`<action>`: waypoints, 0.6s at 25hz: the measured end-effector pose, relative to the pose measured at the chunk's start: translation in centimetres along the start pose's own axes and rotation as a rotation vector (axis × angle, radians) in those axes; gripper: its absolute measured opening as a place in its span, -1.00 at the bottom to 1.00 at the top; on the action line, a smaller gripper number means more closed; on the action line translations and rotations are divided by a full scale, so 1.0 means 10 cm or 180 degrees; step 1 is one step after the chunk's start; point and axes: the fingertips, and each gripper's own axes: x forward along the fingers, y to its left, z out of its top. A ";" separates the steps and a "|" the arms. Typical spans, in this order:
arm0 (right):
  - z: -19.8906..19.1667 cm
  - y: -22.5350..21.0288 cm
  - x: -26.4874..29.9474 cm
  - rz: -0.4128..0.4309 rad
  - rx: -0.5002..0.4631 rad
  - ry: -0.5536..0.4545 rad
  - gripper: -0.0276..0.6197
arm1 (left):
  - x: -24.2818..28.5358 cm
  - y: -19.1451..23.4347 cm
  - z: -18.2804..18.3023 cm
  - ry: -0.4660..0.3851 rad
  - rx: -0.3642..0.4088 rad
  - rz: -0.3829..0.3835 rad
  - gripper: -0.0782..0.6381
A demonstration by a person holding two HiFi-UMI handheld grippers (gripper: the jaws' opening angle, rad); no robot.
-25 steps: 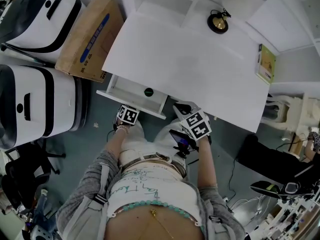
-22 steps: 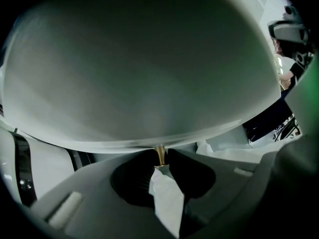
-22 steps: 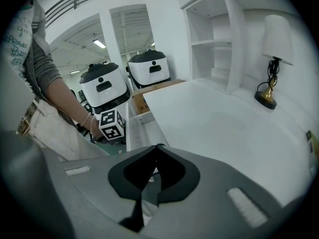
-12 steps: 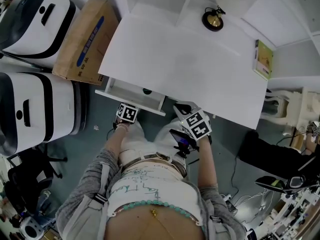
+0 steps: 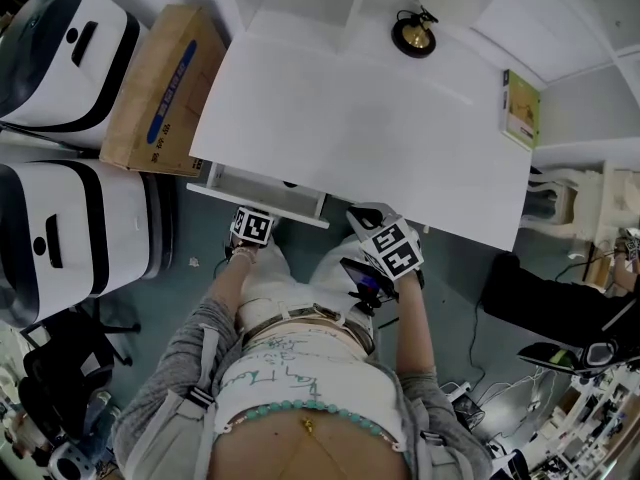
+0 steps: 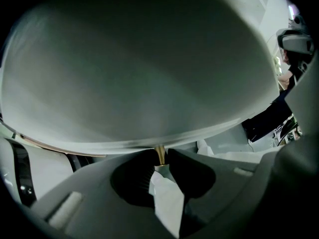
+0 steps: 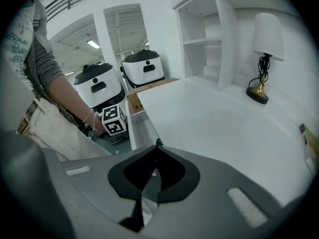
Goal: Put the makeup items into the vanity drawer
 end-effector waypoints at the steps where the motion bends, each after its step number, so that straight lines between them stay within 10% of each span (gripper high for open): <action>1: 0.00 -0.01 0.00 -0.0004 0.0009 -0.0002 -0.82 | 0.00 0.00 0.01 0.0003 0.0003 -0.0002 -0.52; 15: -0.04 -0.15 -0.04 -0.0096 0.0094 0.0015 -0.82 | 0.07 0.05 0.23 0.0006 0.0035 -0.0017 -0.52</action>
